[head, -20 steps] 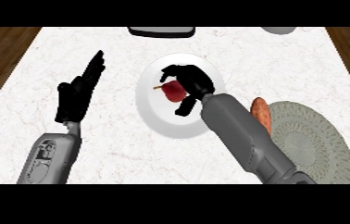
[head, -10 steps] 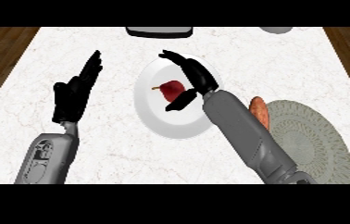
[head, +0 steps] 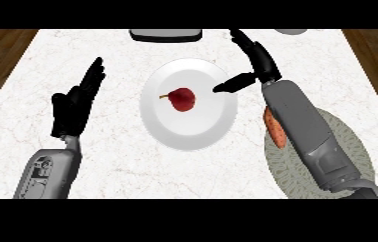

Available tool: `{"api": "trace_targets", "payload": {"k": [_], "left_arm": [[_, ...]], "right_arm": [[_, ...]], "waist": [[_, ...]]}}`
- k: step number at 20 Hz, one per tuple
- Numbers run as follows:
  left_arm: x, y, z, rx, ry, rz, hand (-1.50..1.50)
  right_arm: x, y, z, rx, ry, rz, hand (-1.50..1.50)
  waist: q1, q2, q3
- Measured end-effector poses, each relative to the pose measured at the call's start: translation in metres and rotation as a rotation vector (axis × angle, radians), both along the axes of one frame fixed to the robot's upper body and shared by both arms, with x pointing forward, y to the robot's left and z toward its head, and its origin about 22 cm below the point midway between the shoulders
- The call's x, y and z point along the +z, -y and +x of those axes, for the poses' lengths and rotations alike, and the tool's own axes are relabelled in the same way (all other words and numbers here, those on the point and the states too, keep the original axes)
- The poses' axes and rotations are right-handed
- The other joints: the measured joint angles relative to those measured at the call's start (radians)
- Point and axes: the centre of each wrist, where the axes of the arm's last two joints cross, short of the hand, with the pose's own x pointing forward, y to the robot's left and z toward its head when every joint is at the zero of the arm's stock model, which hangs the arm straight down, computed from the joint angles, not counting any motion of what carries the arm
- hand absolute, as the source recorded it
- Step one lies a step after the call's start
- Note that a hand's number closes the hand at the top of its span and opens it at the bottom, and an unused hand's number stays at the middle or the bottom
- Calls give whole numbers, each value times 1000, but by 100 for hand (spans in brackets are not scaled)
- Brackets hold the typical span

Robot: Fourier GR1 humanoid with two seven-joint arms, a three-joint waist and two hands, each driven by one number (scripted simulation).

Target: Pick the pear from the placemat and place it in the plate

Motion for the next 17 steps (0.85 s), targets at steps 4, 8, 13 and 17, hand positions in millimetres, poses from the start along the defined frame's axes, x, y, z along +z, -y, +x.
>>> {"api": "trace_targets", "payload": {"k": [4, 8, 13, 17], "left_arm": [[0, 4, 3, 3, 6, 4, 0], [-3, 7, 0, -15, 5, 4, 0], [-1, 9, -2, -23, 7, -4, 0], [-1, 5, 0, -31, 7, -1, 0]], "right_arm": [[6, 54, 7, -28, -5, 32, -150], [7, 99, 7, -26, -6, 28, -150], [6, 134, 3, -32, -4, 23, -150], [6, 157, -3, -33, -1, 29, -150]], "waist": [[3, 2, 0], [14, 6, 0], [24, 10, 1], [32, 14, 2]]}}
